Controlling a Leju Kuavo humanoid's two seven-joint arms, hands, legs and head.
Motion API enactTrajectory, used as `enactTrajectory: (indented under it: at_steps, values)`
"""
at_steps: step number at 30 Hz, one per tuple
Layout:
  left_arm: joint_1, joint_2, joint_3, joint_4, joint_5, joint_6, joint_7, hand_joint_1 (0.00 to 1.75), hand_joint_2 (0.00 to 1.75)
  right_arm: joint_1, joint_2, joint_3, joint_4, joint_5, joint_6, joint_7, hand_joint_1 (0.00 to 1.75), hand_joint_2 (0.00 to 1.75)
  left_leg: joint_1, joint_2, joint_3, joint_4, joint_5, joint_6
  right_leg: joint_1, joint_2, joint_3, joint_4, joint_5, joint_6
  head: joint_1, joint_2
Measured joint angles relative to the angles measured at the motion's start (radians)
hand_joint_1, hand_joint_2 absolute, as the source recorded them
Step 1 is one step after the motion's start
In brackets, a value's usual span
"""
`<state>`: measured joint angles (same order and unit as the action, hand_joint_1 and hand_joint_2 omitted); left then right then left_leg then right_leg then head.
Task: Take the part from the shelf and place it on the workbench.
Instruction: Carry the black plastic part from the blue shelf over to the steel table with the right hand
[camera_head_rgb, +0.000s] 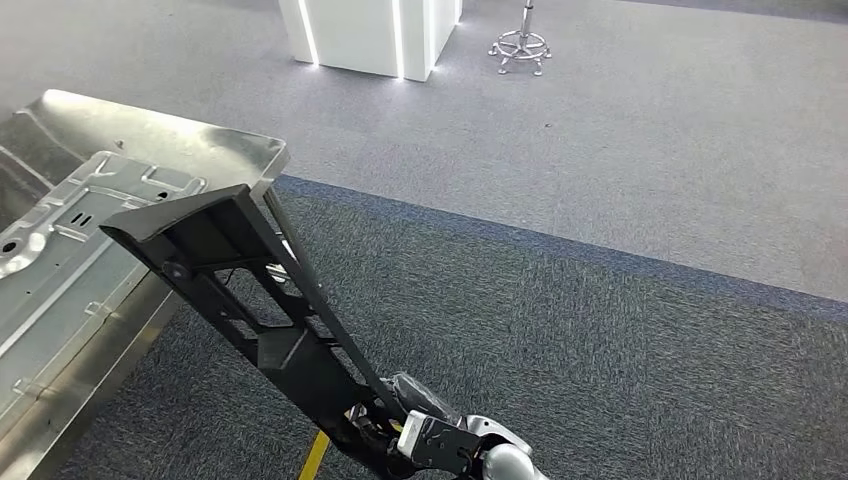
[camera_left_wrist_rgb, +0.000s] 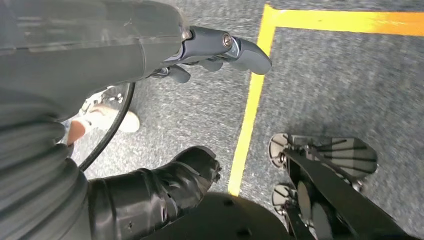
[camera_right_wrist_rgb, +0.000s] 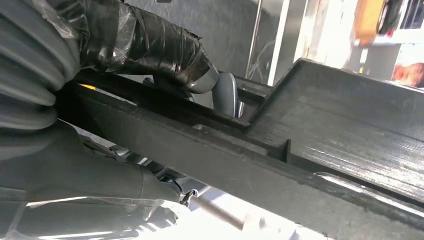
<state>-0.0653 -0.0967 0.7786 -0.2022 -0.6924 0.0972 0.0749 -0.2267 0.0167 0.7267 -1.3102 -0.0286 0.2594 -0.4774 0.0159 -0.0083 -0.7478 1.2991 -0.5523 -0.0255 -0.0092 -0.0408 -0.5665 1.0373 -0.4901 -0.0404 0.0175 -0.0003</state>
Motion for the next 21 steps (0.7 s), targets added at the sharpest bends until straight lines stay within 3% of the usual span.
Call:
enactTrajectory:
  at_steps: [1,4,6,8,9,11,12,14,15,16,17,19,21]
  values:
    - [0.001,0.0,0.0,0.0,0.0,0.0,0.0,0.0,1.75,0.0,0.0,0.0,0.0,0.0,0.0,0.0,1.69,1.75,0.0,0.004,0.014,-0.026,0.023,0.0,0.0,-0.011,0.002,0.0,-0.002,0.001,0.0,0.0]
    - [0.001,0.0,0.0,0.0,-0.001,0.0,0.0,0.0,1.75,-0.001,0.001,0.0,0.0,0.0,-0.001,0.0,1.69,1.75,-0.006,0.046,0.117,-0.222,0.106,0.012,0.003,-0.041,0.014,0.0,-0.012,0.01,0.0,0.0]
    - [-0.001,0.0,0.0,0.0,-0.002,0.0,0.0,0.0,1.75,-0.001,0.001,-0.001,0.0,0.0,-0.002,0.0,1.69,1.75,-0.014,0.06,0.142,-0.275,0.114,0.024,0.008,-0.056,0.018,0.0,-0.017,0.019,0.001,0.0]
    - [0.001,0.0,0.0,0.0,-0.002,0.0,0.0,0.0,1.75,-0.002,0.002,-0.002,-0.001,0.0,-0.002,0.0,1.69,1.75,-0.014,0.04,0.143,-0.28,0.117,0.036,0.008,-0.069,0.022,-0.003,-0.021,0.03,0.001,0.0]
    - [0.003,0.0,0.0,0.0,-0.002,0.0,0.0,0.0,1.75,-0.002,0.002,-0.002,-0.002,0.0,-0.002,0.0,1.69,1.75,-0.012,0.031,0.146,-0.286,0.119,0.042,0.007,-0.061,0.023,0.003,-0.028,0.035,0.001,0.0]
    - [0.003,-0.001,0.0,0.0,-0.003,0.0,0.001,0.0,1.75,-0.002,0.003,-0.004,-0.003,0.0,-0.002,0.0,1.69,1.75,-0.007,0.014,0.153,-0.296,0.124,0.054,0.004,-0.017,-0.002,0.063,-0.066,0.042,0.002,0.0]
    - [0.002,-0.001,0.0,0.0,-0.004,0.0,0.001,0.0,1.75,-0.001,0.002,-0.005,-0.003,0.0,-0.003,-0.001,1.69,1.75,-0.008,0.006,0.153,-0.296,0.124,0.058,0.003,0.011,-0.03,0.123,-0.097,0.043,0.002,0.0]
    - [0.0,-0.001,0.0,0.0,-0.005,0.001,0.0,0.0,1.75,0.002,-0.001,-0.007,-0.002,0.0,-0.003,0.0,1.69,1.75,-0.009,-0.016,0.152,-0.294,0.122,0.063,0.003,0.034,-0.097,0.248,-0.144,0.042,0.003,0.0]
    - [0.0,-0.001,0.0,0.0,-0.005,0.001,0.0,0.0,1.75,0.004,-0.002,-0.007,-0.001,0.001,-0.003,0.0,1.69,1.75,-0.01,-0.029,0.152,-0.292,0.122,0.063,0.003,0.037,-0.115,0.274,-0.141,0.041,0.002,0.0]
    - [0.0,-0.001,0.0,0.0,-0.005,0.001,0.0,0.0,1.75,0.004,-0.003,-0.007,0.0,0.001,-0.003,0.001,1.69,1.75,-0.01,-0.042,0.152,-0.289,0.121,0.062,0.002,0.039,-0.114,0.261,-0.118,0.04,0.002,0.0]
    - [-0.001,-0.001,0.0,0.0,-0.005,0.001,0.0,0.0,1.75,0.004,-0.003,-0.007,0.0,0.001,-0.003,0.001,1.69,1.75,-0.01,-0.055,0.152,-0.285,0.119,0.06,0.001,0.045,-0.096,0.212,-0.079,0.039,0.002,0.0]
    - [-0.001,-0.001,0.001,0.0,-0.005,0.0,0.0,0.0,1.75,0.003,-0.004,-0.008,0.0,0.001,-0.003,0.001,1.69,1.75,-0.01,-0.079,0.149,-0.274,0.114,0.053,-0.002,0.082,-0.044,0.084,-0.016,0.036,0.002,0.0]
    - [-0.001,-0.002,0.001,0.0,-0.006,0.0,-0.001,0.0,1.75,0.003,-0.004,-0.008,0.0,0.002,-0.003,0.001,1.69,1.75,-0.01,-0.098,0.142,-0.268,0.112,0.042,-0.003,0.108,-0.02,0.024,0.001,0.034,0.002,0.0]
